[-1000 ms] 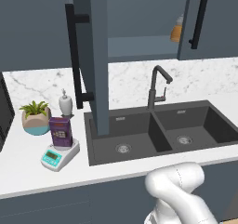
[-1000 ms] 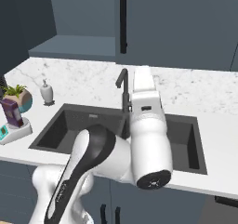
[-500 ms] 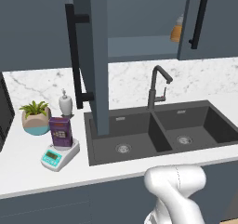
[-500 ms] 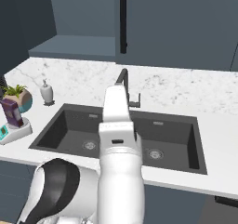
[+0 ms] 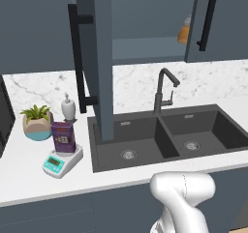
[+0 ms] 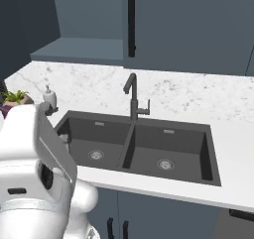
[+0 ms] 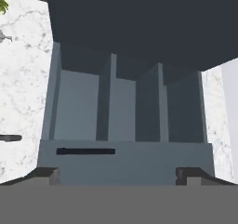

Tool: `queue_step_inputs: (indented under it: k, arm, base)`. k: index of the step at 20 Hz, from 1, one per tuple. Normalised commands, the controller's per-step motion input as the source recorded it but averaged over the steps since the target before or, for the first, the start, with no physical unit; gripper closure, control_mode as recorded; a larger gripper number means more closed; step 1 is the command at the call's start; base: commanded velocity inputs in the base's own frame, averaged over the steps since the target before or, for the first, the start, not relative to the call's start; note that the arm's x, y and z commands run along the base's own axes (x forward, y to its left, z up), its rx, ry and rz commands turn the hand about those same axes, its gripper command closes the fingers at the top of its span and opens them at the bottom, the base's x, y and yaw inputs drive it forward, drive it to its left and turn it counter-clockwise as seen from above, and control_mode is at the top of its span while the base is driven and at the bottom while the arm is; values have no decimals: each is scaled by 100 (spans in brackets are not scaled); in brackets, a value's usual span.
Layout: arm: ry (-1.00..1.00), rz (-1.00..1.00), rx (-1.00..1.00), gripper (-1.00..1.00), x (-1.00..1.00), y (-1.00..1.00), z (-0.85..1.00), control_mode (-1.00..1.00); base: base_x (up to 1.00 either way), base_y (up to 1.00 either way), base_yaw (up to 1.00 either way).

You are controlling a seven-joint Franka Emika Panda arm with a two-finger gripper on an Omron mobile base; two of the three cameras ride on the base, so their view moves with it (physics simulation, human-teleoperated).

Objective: Pick the cereal and place it on the digital scale for weighing, and close the cabinet.

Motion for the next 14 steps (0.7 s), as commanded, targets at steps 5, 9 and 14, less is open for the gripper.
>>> queue_step_inputs:
  k: [5, 9, 14]
  arm:
    - [0, -3, -1, -100, -17, 100, -49, -100]
    - [0, -8, 0, -100, 0, 100, -61, -100]
    - [-1, -12, 0, -100, 0, 100, -59, -100]
  base:
    - [0, 0, 0]
    - [0, 0, 0]
    - [0, 0, 0]
